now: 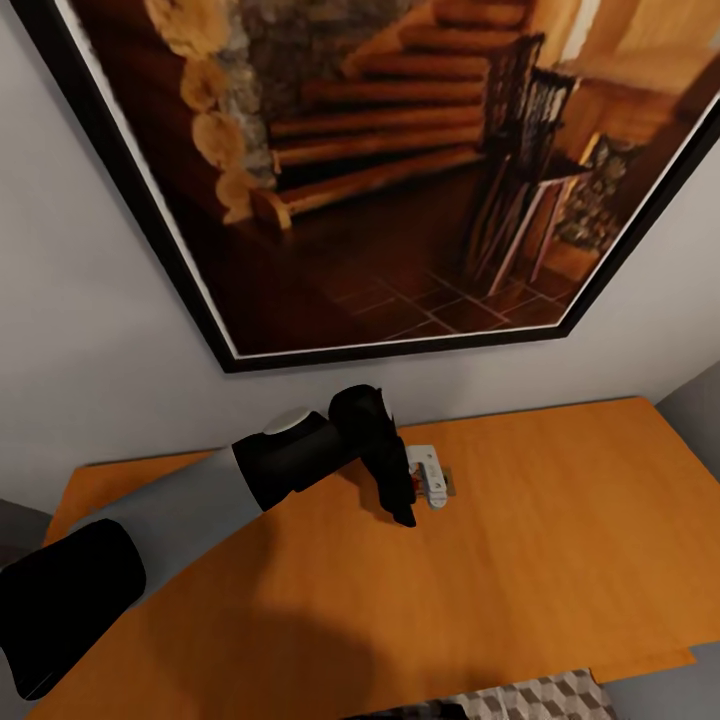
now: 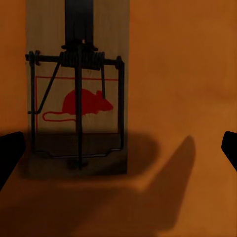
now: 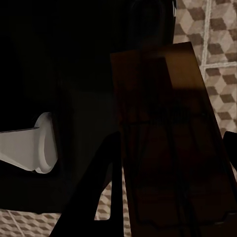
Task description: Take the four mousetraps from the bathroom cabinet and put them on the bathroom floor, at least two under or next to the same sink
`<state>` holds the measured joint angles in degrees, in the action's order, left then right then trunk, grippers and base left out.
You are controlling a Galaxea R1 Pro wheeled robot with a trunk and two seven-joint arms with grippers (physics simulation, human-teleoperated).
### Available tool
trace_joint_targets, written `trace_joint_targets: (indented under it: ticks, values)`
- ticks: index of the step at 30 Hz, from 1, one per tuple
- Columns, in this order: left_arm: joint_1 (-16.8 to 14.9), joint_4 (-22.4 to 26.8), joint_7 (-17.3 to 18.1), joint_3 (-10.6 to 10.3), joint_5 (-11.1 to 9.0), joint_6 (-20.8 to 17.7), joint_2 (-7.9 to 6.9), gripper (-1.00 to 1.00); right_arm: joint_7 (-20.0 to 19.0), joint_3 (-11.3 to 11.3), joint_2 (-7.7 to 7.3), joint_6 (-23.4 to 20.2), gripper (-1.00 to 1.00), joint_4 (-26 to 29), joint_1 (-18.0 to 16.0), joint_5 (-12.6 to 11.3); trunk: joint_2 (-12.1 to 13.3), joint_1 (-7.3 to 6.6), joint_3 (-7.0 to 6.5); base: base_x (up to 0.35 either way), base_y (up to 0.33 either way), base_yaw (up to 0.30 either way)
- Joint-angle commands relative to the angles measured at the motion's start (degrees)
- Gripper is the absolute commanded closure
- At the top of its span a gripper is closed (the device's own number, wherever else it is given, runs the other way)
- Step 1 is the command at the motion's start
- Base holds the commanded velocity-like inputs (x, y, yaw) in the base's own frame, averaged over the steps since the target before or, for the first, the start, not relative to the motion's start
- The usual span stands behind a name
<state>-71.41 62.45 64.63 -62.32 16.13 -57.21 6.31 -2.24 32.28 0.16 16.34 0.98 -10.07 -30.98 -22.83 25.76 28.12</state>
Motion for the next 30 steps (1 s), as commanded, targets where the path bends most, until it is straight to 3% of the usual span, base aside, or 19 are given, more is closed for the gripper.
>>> trace_joint_targets:
  ticks: [1,30]
  values:
    - [0.0,0.0,0.6,0.0,0.6,-0.4,0.02,-1.0,-0.4,0.3,0.01,0.3,1.0,-0.1,0.0,-0.7,-0.1,0.03,0.15,0.0,0.0,0.0]
    - [0.0,-2.2,0.6,0.0,0.6,-0.4,0.02,-1.0,-0.4,0.3,0.01,0.3,1.0,-0.1,0.0,-0.8,-0.1,0.03,0.61,0.0,0.0,0.0]
